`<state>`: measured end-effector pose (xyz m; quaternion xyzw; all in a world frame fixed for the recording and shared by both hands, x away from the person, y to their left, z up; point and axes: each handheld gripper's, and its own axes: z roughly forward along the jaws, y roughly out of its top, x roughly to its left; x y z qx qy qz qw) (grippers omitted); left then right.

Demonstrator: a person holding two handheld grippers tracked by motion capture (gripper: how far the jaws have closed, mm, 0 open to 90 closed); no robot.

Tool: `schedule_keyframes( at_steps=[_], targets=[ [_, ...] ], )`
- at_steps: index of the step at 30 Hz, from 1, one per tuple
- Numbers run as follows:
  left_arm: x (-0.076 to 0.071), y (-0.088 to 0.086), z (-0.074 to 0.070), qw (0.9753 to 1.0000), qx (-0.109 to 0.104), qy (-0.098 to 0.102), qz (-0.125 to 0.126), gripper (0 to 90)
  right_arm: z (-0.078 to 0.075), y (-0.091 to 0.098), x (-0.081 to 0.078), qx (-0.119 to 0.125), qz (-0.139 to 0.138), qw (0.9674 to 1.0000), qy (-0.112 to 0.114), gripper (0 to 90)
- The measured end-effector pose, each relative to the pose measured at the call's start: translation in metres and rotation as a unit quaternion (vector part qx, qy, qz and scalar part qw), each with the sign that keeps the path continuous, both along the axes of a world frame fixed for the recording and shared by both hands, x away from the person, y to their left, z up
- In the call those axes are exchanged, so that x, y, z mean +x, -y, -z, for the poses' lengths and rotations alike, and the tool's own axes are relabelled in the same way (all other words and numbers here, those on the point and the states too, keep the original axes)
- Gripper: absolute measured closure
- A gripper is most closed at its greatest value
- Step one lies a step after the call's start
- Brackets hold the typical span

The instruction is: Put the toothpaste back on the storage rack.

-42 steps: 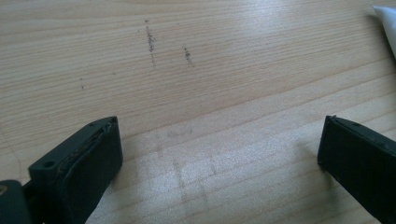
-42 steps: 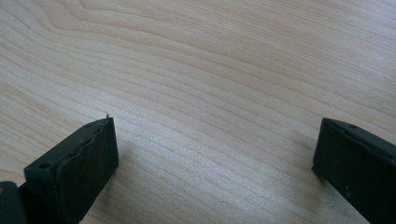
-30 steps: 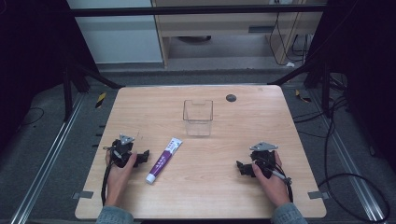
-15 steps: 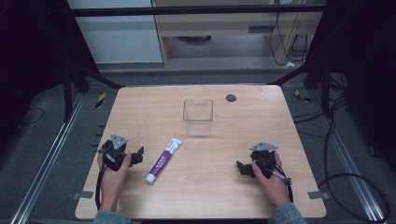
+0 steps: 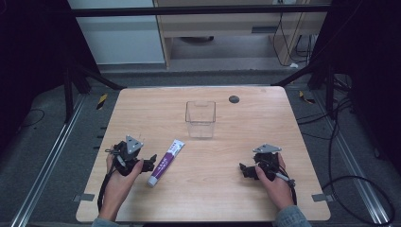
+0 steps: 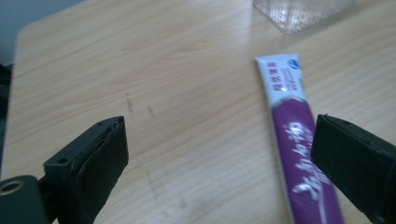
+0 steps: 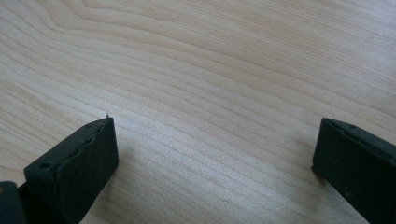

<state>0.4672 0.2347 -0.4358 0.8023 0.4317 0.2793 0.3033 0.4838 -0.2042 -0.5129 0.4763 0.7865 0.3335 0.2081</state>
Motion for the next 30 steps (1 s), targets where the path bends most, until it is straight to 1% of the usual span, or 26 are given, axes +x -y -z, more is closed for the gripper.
schedule_keyframes(
  at_steps=[1,3,4,5,6,8,10,11,12,15,16,18,19,20,21,22,23,24,25,26,28,30],
  targets=[
    [0.0,0.002,0.0,1.0,0.003,-0.006,0.004,3.6,0.0,0.0,0.0,0.0,0.0,1.0,0.0,0.5],
    [0.002,0.009,0.001,0.9995,0.017,-0.024,0.008,4.6,0.0,0.0,0.0,0.0,0.0,1.0,0.0,0.5],
    [0.003,0.012,0.001,0.999,0.031,-0.031,0.012,5.5,0.0,0.0,0.0,0.0,0.0,1.0,0.0,0.5],
    [0.004,0.016,0.002,0.9983,0.039,-0.038,0.017,5.8,0.0,0.0,0.0,0.0,0.0,1.0,0.0,0.5],
    [0.005,0.019,0.002,0.9975,0.043,-0.051,0.024,5.9,0.0,0.0,0.0,0.0,0.0,1.0,0.0,0.5],
    [0.008,0.025,0.003,0.995,0.044,-0.079,0.043,8.5,0.0,0.0,0.0,0.0,0.0,1.0,0.0,0.5],
    [0.009,0.03,0.003,0.9917,0.059,-0.095,0.062,8.7,0.0,0.0,0.0,0.0,0.0,1.0,0.0,0.4],
    [0.01,0.033,0.003,0.9895,0.068,-0.106,0.071,9.3,0.0,0.0,0.0,0.0,0.0,1.0,0.0,0.4],
    [0.011,0.035,0.004,0.988,0.067,-0.116,0.077,9.2,0.0,0.0,0.0,0.0,-0.001,1.0,0.0,0.4],
    [0.017,0.04,0.004,0.9856,0.064,-0.131,0.085,9.2,0.0,0.0,0.0,0.0,-0.001,1.0,-0.001,0.3],
    [0.02,0.042,0.005,0.9843,0.069,-0.138,0.087,9.2,0.0,0.0,0.0,0.001,-0.001,1.0,-0.001,0.3],
    [0.027,0.046,0.006,0.9832,0.072,-0.144,0.087,10.8,0.0,0.0,0.0,0.0,-0.001,1.0,-0.001,0.3],
    [0.031,0.047,0.007,0.9824,0.07,-0.151,0.086,11.9,0.0,0.0,0.0,0.001,-0.001,1.0,-0.001,0.4],
    [0.039,0.05,0.007,0.9807,0.067,-0.162,0.087,15.5,0.0,0.0,0.0,0.001,-0.001,1.0,-0.001,0.3],
    [0.039,0.05,0.007,0.9807,0.067,-0.162,0.087,18.4,0.0,0.0,0.0,0.001,-0.001,1.0,-0.001,0.3],
    [0.043,0.052,0.007,0.9796,0.066,-0.168,0.088,21.1,0.0,0.0,0.0,0.001,-0.001,1.0,-0.001,0.3],
    [0.046,0.053,0.007,0.9791,0.064,-0.172,0.086,21.1,0.0,0.0,0.0,0.001,-0.001,1.0,-0.001,0.3],
    [0.05,0.055,0.007,0.9779,0.066,-0.178,0.088,25.1,0.0,0.0,0.0,0.001,-0.001,1.0,-0.001,0.3],
    [0.052,0.056,0.007,0.9773,0.065,-0.181,0.088,27.7,0.0,0.0,0.0,0.001,-0.001,1.0,-0.001,0.3],
    [0.056,0.058,0.008,0.9761,0.067,-0.187,0.087,29.0,0.0,0.0,0.0,0.001,-0.001,1.0,-0.001,0.3],
    [0.063,0.06,0.01,0.9741,0.065,-0.199,0.085,31.6,0.0,0.0,0.0,0.0,-0.001,1.0,-0.001,0.3],
    [0.068,0.062,0.011,0.9732,0.057,-0.207,0.084,33.4,0.0,0.0,0.0,0.001,-0.001,1.0,-0.001,0.3]
  ],
)
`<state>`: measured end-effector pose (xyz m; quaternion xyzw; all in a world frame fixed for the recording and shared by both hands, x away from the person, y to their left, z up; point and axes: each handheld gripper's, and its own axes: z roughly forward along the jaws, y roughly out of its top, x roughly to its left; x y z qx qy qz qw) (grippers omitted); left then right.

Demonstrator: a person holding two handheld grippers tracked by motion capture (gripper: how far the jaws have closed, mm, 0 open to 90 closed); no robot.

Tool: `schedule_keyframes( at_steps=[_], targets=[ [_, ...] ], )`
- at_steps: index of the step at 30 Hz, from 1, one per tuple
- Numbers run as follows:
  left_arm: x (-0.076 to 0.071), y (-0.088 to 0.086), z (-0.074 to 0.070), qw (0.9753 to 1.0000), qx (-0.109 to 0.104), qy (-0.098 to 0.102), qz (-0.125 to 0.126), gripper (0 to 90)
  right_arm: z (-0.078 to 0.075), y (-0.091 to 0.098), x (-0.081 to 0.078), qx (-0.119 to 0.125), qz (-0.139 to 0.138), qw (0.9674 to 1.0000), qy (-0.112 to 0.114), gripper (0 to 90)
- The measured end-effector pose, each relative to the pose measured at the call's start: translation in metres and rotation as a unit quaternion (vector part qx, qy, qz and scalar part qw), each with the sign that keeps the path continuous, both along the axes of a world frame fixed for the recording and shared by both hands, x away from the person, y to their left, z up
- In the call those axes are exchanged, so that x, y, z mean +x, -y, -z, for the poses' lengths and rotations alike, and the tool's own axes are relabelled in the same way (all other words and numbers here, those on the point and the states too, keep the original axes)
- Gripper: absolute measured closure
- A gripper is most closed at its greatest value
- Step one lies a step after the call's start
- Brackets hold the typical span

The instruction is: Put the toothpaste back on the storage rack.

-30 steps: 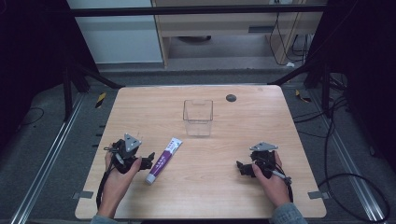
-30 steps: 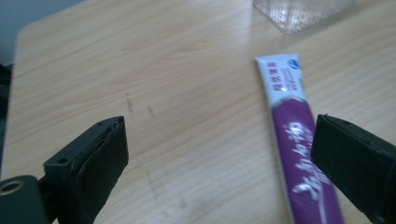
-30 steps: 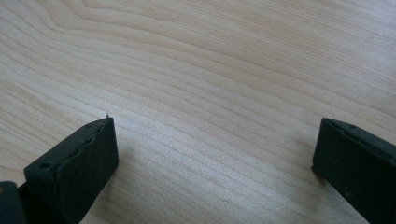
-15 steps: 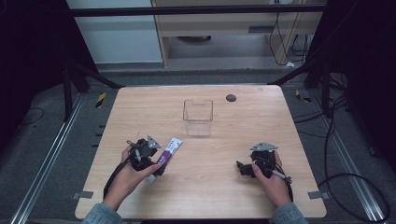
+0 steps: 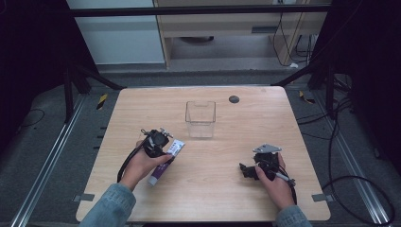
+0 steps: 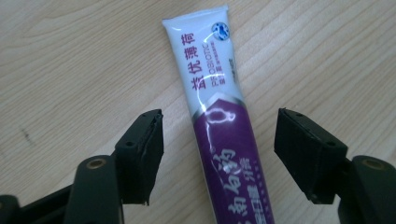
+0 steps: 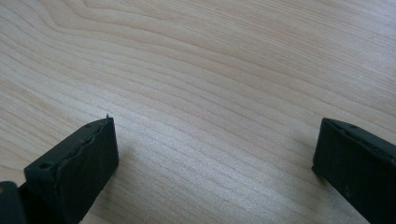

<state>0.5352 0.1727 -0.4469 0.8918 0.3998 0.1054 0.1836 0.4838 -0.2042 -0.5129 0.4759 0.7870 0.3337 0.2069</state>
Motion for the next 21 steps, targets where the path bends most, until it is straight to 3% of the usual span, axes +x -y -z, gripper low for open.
schedule_keyframes(
  at_steps=[4,8,12,21],
  targets=[
    [0.011,0.002,0.004,0.9999,-0.005,-0.012,-0.008,35.7,0.0,0.0,0.0,0.001,0.0,1.0,0.0,0.3],
    [0.018,0.002,0.006,0.9993,-0.023,-0.011,-0.026,40.0,0.0,0.0,0.0,0.0,0.0,1.0,0.0,0.3],
    [0.02,0.004,0.01,0.9995,-0.01,-0.022,-0.022,41.5,0.0,0.0,0.0,0.001,0.0,1.0,0.0,0.3],
    [0.024,0.008,0.016,0.9992,-0.01,-0.028,-0.025,44.5,0.0,0.0,0.0,0.001,0.001,1.0,0.0,0.3]
  ],
)
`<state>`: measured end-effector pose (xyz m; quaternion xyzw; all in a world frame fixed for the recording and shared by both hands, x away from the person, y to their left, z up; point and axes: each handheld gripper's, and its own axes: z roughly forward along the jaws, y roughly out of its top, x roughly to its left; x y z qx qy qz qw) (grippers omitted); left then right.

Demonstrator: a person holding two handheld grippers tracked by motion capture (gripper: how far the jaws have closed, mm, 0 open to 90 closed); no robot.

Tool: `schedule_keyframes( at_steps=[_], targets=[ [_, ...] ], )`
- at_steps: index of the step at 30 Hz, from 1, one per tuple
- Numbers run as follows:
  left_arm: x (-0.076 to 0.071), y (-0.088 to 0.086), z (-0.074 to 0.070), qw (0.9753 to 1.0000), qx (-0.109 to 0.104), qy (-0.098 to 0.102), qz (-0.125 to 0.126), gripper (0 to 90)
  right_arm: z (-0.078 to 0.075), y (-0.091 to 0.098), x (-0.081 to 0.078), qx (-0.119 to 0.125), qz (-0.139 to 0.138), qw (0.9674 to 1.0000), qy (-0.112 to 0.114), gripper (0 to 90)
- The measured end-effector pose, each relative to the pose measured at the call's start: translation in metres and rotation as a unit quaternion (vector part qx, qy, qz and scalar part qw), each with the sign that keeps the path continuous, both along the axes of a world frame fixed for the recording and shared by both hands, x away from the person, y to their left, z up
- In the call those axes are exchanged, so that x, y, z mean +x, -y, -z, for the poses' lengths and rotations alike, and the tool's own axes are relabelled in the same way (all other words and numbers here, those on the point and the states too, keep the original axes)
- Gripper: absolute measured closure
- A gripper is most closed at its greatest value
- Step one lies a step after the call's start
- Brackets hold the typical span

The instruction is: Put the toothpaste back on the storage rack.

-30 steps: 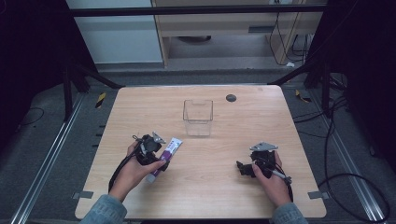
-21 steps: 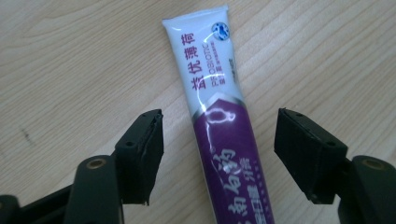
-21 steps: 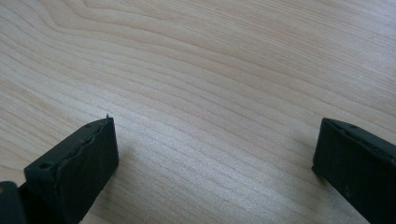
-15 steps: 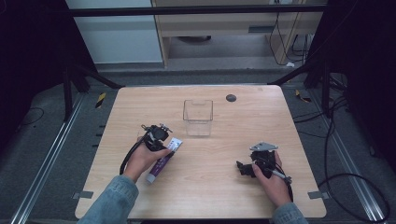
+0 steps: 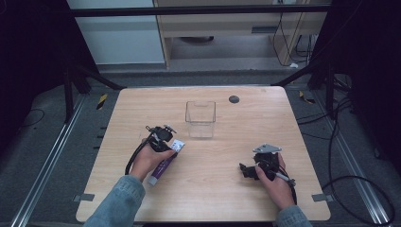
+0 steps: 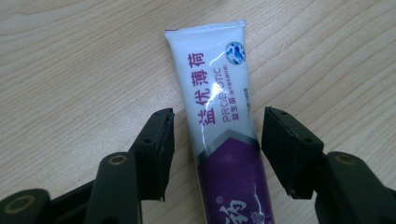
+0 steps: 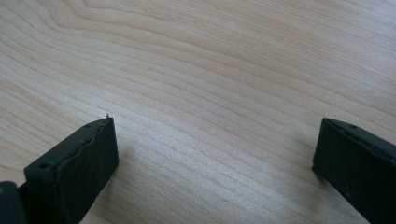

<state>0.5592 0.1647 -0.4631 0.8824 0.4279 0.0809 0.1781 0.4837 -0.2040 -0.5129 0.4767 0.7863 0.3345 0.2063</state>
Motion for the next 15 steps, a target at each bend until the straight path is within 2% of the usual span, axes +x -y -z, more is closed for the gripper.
schedule_keyframes(
  at_steps=[15],
  targets=[
    [0.001,0.0055,0.0036,0.9999,0.01,-0.006,0.003,50.4,0.0,0.0001,0.0,0.0,0.0,1.0,0.0,0.3]
  ],
)
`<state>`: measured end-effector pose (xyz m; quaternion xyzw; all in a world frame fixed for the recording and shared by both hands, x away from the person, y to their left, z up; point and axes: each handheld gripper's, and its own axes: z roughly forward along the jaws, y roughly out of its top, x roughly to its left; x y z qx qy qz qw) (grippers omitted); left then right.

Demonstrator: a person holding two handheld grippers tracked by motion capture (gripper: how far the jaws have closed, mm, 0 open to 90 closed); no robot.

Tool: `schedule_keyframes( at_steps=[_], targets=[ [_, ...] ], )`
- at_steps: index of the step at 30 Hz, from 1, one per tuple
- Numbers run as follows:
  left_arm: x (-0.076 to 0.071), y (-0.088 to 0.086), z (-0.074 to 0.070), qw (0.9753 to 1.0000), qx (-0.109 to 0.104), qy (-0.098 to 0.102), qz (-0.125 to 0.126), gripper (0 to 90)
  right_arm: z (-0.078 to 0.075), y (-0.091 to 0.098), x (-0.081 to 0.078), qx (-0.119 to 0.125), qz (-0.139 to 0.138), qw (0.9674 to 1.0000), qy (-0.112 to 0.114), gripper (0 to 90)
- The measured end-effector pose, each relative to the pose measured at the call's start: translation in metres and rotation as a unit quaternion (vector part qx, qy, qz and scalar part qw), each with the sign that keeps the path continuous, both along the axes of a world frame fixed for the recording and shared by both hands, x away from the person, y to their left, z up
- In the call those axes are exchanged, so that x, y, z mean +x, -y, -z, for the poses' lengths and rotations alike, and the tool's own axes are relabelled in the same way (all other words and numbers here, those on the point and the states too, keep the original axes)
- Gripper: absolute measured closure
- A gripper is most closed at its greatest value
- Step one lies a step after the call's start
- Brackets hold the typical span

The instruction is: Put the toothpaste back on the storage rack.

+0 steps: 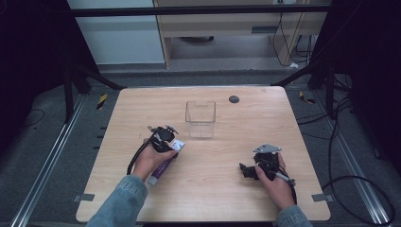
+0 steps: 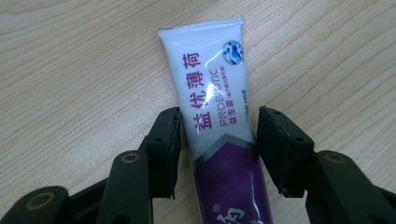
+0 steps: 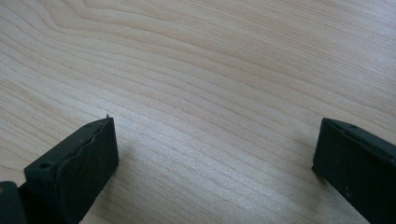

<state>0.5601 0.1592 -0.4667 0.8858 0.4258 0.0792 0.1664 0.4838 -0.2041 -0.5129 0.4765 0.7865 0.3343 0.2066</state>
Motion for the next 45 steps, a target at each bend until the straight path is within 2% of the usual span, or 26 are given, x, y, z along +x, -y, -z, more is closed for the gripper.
schedule_keyframes(
  at_steps=[7,11,26,39,45],
  targets=[
    [-0.0013,0.0015,0.0024,0.9999,0.007,0.009,0.003,54.6,0.0,0.0001,0.0,-0.001,0.0,1.0,0.0,0.3],
    [-0.0015,0.001,0.0027,1.0,0.002,0.009,0.0,55.6,0.0,0.0002,0.0003,0.0,-0.002,1.0,0.0,0.3],
    [-0.0004,0.0028,0.0015,0.9999,0.006,0.004,0.01,62.3,0.0,0.0002,0.0003,0.0,-0.002,1.0,0.0,0.3],
    [0.0011,0.0102,-0.0018,0.999,0.034,-0.005,0.027,69.0,0.0,0.0002,0.0003,0.0,-0.002,1.0,0.0,0.3],
    [-0.0032,0.0103,-0.002,0.9988,0.037,0.01,0.028,71.4,0.0,0.0002,0.0003,0.0,-0.001,1.0,0.0,0.3]
  ],
)
